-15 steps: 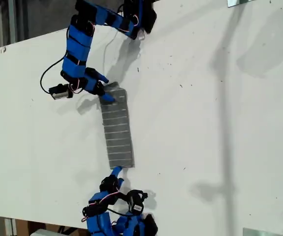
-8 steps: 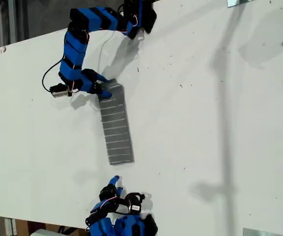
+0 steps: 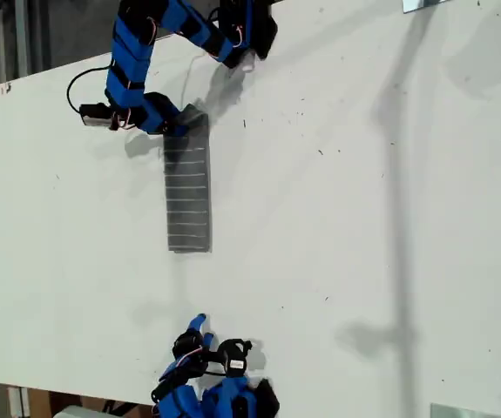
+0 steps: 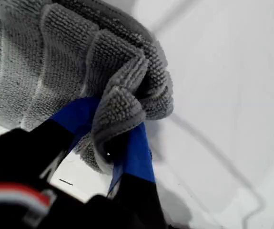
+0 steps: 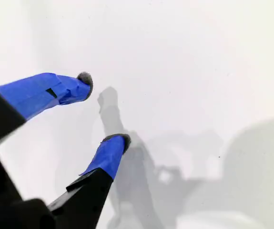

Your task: Grasp corners of a square towel and fold twice.

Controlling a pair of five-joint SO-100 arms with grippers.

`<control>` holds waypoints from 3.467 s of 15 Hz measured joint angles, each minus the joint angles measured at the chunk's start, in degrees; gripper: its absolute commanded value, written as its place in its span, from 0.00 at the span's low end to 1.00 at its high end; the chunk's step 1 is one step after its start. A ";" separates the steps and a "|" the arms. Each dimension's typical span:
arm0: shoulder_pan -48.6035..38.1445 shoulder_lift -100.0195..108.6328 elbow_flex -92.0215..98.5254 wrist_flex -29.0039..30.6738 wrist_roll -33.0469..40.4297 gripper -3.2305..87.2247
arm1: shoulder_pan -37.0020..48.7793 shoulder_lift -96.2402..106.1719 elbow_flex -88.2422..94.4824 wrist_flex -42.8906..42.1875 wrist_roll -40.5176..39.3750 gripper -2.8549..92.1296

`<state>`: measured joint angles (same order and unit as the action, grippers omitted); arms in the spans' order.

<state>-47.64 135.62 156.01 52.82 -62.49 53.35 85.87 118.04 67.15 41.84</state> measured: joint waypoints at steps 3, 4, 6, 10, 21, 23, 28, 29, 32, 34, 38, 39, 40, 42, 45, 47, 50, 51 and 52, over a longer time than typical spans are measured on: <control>0.00 0.00 0.00 0.00 0.18 0.25 | -5.98 13.62 0.44 9.14 4.04 0.03; 0.00 0.00 0.00 0.00 0.18 0.25 | -7.91 16.17 -3.52 13.10 4.48 0.03; 0.00 0.00 0.35 0.00 0.09 0.25 | -12.48 16.26 -15.03 19.25 5.01 0.03; 0.00 0.00 0.35 0.00 -0.26 0.25 | -19.42 2.99 -37.27 21.97 4.75 0.03; 0.00 1.49 1.58 0.00 -0.26 0.25 | -20.92 5.19 -47.29 15.38 7.29 0.03; 0.00 1.49 1.58 0.00 -0.26 0.25 | -14.24 15.91 -39.99 20.04 9.14 0.03; 0.00 1.49 1.58 0.00 -0.26 0.25 | -0.70 37.79 -29.79 32.08 9.32 0.03; 0.00 1.49 1.58 0.00 -0.35 0.25 | 0.70 40.43 -28.56 33.22 9.05 0.03; 0.00 1.49 1.58 0.00 -0.53 0.25 | 2.55 42.45 -25.40 33.05 8.09 0.03; 0.00 1.49 1.58 0.00 -0.53 0.25 | -0.09 37.62 -24.26 29.27 6.59 0.03; 0.00 1.49 1.58 0.00 -0.53 0.25 | -7.03 18.54 -24.35 17.14 3.52 0.03; 0.00 1.49 1.58 0.00 -0.70 0.25 | -8.53 12.39 -26.28 15.47 2.99 0.03; 0.00 1.49 1.58 0.00 -0.70 0.25 | -9.84 6.42 -28.74 14.50 2.55 0.03; 0.00 1.49 1.58 0.00 -0.70 0.25 | -11.43 -3.96 -34.72 13.54 2.20 0.03; 0.00 1.76 1.58 0.00 -0.70 0.25 | -11.87 -16.00 -41.75 12.92 2.11 0.03; 0.00 2.90 2.29 -0.09 -0.70 0.25 | -10.90 -20.57 -44.03 12.13 1.58 0.03; 0.00 3.87 2.72 0.00 -0.70 0.25 | -6.42 -21.88 -47.02 12.22 -0.44 0.03; 0.00 3.96 2.72 0.00 -0.70 0.25 | -5.45 -21.88 -47.99 12.92 -0.97 0.03; 0.00 3.96 2.72 0.00 -0.70 0.25 | -4.83 -21.62 -48.43 13.62 -1.23 0.03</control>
<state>-47.64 139.57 158.73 52.82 -63.19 48.52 64.25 69.61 80.77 40.61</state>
